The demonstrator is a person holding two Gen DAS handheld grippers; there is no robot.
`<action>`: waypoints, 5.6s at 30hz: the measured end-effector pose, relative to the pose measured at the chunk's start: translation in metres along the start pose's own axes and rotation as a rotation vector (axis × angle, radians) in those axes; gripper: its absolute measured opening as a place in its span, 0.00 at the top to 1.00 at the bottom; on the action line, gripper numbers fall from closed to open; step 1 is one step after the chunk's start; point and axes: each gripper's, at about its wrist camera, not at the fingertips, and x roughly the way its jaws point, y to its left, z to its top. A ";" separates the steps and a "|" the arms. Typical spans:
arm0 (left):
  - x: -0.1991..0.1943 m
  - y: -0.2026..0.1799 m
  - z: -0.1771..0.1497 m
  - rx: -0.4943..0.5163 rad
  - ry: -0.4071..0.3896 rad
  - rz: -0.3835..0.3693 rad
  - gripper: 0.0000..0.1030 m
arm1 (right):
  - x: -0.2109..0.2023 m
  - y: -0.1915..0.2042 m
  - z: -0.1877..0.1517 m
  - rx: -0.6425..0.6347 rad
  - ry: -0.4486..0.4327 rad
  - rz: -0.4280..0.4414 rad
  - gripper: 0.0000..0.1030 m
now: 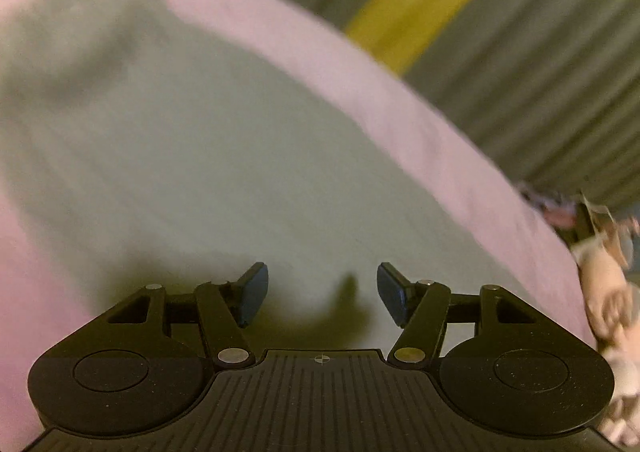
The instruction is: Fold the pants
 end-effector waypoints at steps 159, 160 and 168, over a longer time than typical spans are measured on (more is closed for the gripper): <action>0.036 -0.062 -0.045 0.345 0.071 -0.018 0.59 | 0.049 0.186 -0.190 -0.974 0.159 0.079 0.30; 0.036 -0.062 -0.045 0.348 0.069 -0.018 0.59 | 0.049 0.186 -0.191 -0.979 0.155 0.081 0.30; 0.037 -0.061 -0.044 0.350 0.071 -0.016 0.59 | 0.031 0.193 -0.202 -1.084 0.061 0.146 0.30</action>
